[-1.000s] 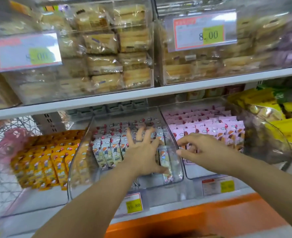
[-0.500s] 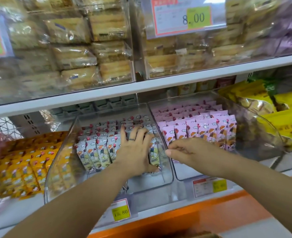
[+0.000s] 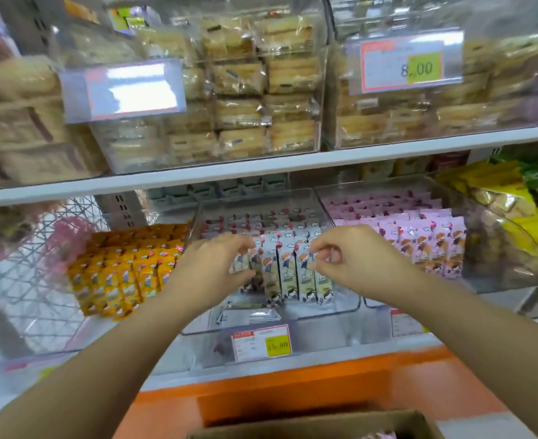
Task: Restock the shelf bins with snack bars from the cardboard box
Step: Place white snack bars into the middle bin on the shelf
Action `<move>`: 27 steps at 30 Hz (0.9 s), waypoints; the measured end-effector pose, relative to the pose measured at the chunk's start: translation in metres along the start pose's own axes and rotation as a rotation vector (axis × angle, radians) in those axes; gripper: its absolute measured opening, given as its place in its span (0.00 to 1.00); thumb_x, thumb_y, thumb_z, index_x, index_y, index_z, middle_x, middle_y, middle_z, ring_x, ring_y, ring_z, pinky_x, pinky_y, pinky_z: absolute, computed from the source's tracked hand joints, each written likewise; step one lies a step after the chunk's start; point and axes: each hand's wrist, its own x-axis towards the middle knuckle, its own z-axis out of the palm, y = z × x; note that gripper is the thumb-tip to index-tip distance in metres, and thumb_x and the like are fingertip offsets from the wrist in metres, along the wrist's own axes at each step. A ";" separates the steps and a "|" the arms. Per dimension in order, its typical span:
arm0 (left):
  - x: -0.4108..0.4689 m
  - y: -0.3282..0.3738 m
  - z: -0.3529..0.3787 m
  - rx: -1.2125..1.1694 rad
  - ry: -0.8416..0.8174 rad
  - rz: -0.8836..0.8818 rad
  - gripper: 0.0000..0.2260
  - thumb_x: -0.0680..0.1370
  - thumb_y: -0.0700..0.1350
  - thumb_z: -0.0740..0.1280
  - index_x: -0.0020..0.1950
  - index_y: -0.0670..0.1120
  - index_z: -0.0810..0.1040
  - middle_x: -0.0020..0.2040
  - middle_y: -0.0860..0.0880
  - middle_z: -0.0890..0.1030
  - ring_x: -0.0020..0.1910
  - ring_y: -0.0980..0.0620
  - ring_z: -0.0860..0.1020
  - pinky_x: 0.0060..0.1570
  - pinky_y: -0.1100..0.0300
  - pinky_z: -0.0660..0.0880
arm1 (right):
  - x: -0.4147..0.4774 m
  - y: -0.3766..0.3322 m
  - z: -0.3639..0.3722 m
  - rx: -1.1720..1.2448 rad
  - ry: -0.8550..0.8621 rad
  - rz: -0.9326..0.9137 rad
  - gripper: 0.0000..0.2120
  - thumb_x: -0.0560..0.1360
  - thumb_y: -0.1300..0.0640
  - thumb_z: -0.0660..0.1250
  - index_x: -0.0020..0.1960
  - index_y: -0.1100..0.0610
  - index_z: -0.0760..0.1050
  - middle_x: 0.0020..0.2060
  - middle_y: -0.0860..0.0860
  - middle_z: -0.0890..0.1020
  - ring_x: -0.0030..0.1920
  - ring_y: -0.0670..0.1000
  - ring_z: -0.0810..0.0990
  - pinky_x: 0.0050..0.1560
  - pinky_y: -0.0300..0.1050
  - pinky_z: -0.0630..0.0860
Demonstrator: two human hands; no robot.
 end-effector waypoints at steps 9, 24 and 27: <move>-0.030 -0.043 -0.005 -0.154 0.118 0.036 0.10 0.75 0.46 0.71 0.56 0.50 0.80 0.51 0.55 0.80 0.48 0.56 0.77 0.62 0.48 0.71 | 0.041 -0.042 0.059 -0.018 -0.380 -0.066 0.13 0.76 0.61 0.66 0.59 0.58 0.80 0.54 0.52 0.83 0.48 0.45 0.78 0.49 0.32 0.71; -0.029 -0.060 -0.002 -0.309 0.156 0.095 0.08 0.76 0.42 0.69 0.54 0.50 0.81 0.47 0.59 0.76 0.49 0.60 0.76 0.54 0.63 0.73 | 0.069 -0.054 0.082 0.117 -0.642 -0.039 0.24 0.70 0.55 0.75 0.64 0.54 0.74 0.49 0.47 0.80 0.46 0.45 0.80 0.48 0.38 0.76; -0.028 -0.049 -0.012 -0.501 0.159 0.079 0.09 0.75 0.43 0.70 0.53 0.54 0.80 0.53 0.60 0.78 0.53 0.64 0.75 0.54 0.70 0.72 | 0.072 -0.050 0.051 0.553 -0.573 0.099 0.17 0.67 0.58 0.75 0.55 0.51 0.77 0.49 0.48 0.84 0.48 0.46 0.82 0.53 0.40 0.78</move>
